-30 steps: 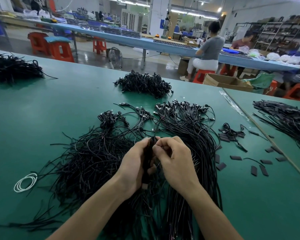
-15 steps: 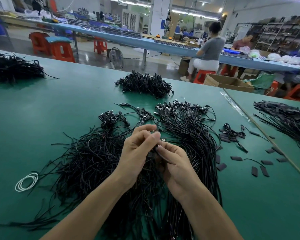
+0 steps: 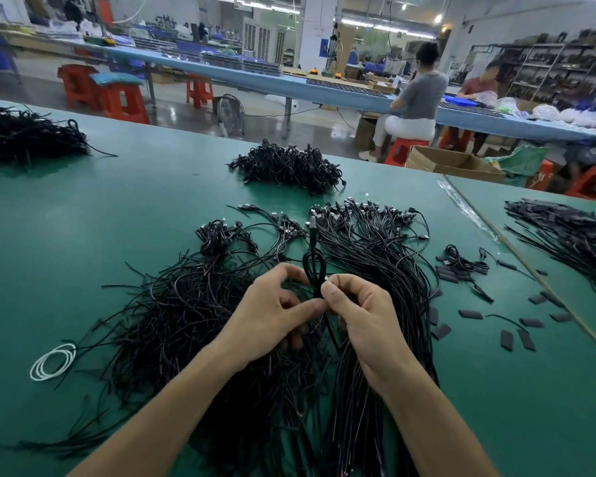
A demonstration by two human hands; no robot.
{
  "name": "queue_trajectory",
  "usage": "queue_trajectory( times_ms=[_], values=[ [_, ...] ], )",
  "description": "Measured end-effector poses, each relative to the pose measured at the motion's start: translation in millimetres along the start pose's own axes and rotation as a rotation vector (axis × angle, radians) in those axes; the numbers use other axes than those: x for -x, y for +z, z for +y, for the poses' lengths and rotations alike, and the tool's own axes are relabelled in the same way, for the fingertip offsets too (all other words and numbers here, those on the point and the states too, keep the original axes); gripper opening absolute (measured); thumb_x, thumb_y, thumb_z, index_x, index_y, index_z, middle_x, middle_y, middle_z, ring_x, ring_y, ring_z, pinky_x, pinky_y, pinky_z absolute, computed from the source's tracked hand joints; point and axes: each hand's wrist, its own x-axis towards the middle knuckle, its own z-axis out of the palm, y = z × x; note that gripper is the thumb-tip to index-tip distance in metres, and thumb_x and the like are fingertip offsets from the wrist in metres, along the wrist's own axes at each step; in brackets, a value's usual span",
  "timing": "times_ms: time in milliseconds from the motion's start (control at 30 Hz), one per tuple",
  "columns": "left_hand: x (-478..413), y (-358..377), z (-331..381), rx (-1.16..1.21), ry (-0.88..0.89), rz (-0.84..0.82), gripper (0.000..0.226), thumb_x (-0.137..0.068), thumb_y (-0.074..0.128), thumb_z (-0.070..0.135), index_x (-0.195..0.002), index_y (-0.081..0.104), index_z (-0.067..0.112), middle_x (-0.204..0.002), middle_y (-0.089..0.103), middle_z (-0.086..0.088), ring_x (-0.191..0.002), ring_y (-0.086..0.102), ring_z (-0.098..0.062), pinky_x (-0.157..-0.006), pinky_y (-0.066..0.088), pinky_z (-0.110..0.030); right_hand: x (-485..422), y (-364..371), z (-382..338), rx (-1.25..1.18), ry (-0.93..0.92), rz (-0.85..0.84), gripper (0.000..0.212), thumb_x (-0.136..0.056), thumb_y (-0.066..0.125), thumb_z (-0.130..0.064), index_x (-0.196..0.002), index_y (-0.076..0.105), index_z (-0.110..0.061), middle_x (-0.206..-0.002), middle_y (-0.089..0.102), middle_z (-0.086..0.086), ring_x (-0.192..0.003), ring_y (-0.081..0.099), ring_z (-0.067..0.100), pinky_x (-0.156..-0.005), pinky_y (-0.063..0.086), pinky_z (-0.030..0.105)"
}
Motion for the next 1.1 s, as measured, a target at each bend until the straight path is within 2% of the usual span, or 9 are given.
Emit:
queue_trajectory(
  times_ms=[167, 333, 500, 667, 767, 867, 967, 1033, 1100],
  values=[
    [-1, -5, 2, 0.102, 0.006, -0.179, 0.012, -0.098, 0.062, 0.019, -0.107, 0.065, 0.026, -0.078, 0.075, -0.014, -0.065, 0.074, -0.029, -0.054, 0.057, -0.028, 2, 0, 1, 0.047, -0.028, -0.035, 0.015, -0.097, 0.061, -0.009, -0.083, 0.067, -0.011, -0.071, 0.065, -0.005, -0.068, 0.061, 0.007, -0.068, 0.052, 0.019],
    [-3, 0, -1, 0.034, 0.158, 0.033, 0.021, -0.093, 0.066, 0.009, -0.098, 0.065, 0.030, -0.079, 0.075, -0.006, -0.070, 0.074, -0.023, -0.066, 0.060, -0.034, 1, 2, -1, 0.081, -0.058, 0.016, 0.013, -0.097, 0.061, -0.010, -0.089, 0.070, -0.006, -0.086, 0.070, 0.014, -0.075, 0.065, 0.010, -0.071, 0.052, 0.020],
    [0, 3, 4, 0.091, 0.241, 0.129, 0.042, -0.097, 0.052, -0.004, -0.106, 0.067, 0.035, -0.093, 0.076, 0.001, -0.082, 0.073, -0.024, -0.073, 0.062, -0.038, 6, 3, 2, -0.013, 0.028, -0.055, 0.018, -0.099, 0.058, -0.013, -0.084, 0.068, -0.011, -0.078, 0.065, 0.003, -0.073, 0.059, 0.011, -0.071, 0.054, 0.026],
    [7, 8, 5, 0.461, 0.134, 0.009, 0.039, -0.100, 0.034, 0.030, -0.132, 0.055, 0.038, -0.122, 0.071, -0.006, -0.120, 0.064, -0.020, -0.096, 0.053, -0.037, -1, -1, 1, 0.030, 0.021, -0.058, 0.016, -0.098, 0.061, -0.013, -0.087, 0.072, -0.010, -0.076, 0.069, -0.005, -0.074, 0.062, 0.004, -0.071, 0.049, 0.014],
    [11, 13, 0, 0.479, 0.122, 0.039, 0.051, -0.099, 0.027, 0.053, -0.125, 0.065, 0.031, -0.126, 0.069, -0.005, -0.125, 0.060, -0.018, -0.107, 0.041, -0.042, -4, -1, 3, 0.093, 0.036, -0.079, 0.012, -0.096, 0.064, -0.016, -0.090, 0.073, -0.012, -0.078, 0.072, 0.000, -0.077, 0.065, 0.006, -0.076, 0.051, 0.018],
    [14, 20, -5, 0.468, 0.172, 0.126, 0.048, -0.097, 0.036, 0.052, -0.100, 0.076, 0.026, -0.119, 0.072, -0.006, -0.120, 0.062, -0.019, -0.103, 0.045, -0.033, -3, 0, 6, 0.133, 0.021, -0.105, 0.015, -0.096, 0.063, -0.010, -0.091, 0.074, -0.019, -0.090, 0.075, -0.001, -0.087, 0.070, 0.006, -0.078, 0.052, 0.016],
    [14, 22, -5, 0.412, 0.207, 0.103, 0.024, -0.092, 0.058, 0.040, -0.080, 0.075, 0.028, -0.126, 0.069, 0.005, -0.128, 0.057, -0.013, -0.101, 0.045, -0.020, -4, 1, 7, 0.100, 0.027, -0.093, 0.009, -0.094, 0.066, -0.014, -0.087, 0.073, -0.014, -0.085, 0.073, 0.004, -0.084, 0.067, 0.010, -0.077, 0.055, 0.024],
    [13, 20, -8, 0.344, 0.180, 0.121, 0.006, -0.086, 0.070, 0.035, -0.085, 0.074, 0.032, -0.134, 0.061, 0.016, -0.130, 0.053, -0.005, -0.097, 0.046, -0.016, -5, 0, 6, 0.070, 0.016, -0.081, 0.013, -0.094, 0.066, -0.016, -0.083, 0.070, -0.011, -0.076, 0.067, 0.001, -0.076, 0.061, 0.011, -0.072, 0.053, 0.024],
    [14, 17, -12, 0.163, 0.163, 0.209, 0.029, -0.080, 0.077, 0.045, -0.106, 0.067, 0.044, -0.130, 0.057, 0.020, -0.122, 0.052, 0.003, -0.094, 0.047, -0.017, -6, -1, 6, 0.085, 0.005, -0.045, 0.017, -0.096, 0.065, -0.016, -0.080, 0.069, -0.013, -0.072, 0.064, -0.005, -0.071, 0.057, 0.008, -0.069, 0.051, 0.021]
  ],
)
